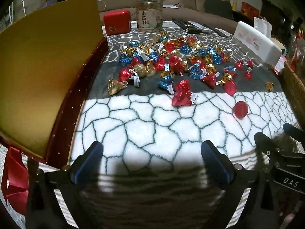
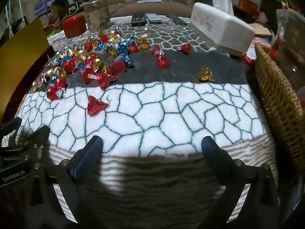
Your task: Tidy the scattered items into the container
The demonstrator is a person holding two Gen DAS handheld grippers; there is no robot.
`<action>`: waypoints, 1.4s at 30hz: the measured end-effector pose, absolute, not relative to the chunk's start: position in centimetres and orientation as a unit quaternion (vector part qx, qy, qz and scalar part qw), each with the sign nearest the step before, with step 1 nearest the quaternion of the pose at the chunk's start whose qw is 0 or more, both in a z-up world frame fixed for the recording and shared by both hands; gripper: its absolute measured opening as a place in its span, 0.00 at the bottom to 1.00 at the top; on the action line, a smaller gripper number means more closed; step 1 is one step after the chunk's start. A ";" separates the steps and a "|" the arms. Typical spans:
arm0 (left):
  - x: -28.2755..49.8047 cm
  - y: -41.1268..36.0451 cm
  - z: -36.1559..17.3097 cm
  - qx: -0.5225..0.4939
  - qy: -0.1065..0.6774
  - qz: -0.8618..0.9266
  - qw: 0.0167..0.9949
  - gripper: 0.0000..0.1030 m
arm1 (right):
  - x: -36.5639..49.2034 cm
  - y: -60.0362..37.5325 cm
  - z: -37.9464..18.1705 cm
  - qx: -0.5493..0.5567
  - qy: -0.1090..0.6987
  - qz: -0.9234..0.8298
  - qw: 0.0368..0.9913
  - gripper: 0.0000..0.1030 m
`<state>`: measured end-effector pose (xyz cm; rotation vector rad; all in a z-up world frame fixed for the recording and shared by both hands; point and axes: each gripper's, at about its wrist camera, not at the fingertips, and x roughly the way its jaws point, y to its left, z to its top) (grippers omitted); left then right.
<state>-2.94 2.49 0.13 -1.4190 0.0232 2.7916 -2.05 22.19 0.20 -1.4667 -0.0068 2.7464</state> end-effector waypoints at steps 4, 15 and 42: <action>-2.8 2.5 0.1 -0.453 0.004 0.892 -0.001 1.00 | -2.0 22.1 0.2 -0.471 -0.001 0.882 0.014 1.00; -2.8 2.4 0.1 -0.453 0.002 0.891 0.000 1.00 | -2.0 22.2 0.2 -0.471 -0.002 0.882 0.014 1.00; -2.8 2.4 0.2 -0.453 0.002 0.891 0.000 1.00 | -2.0 22.2 0.2 -0.471 -0.001 0.882 0.014 1.00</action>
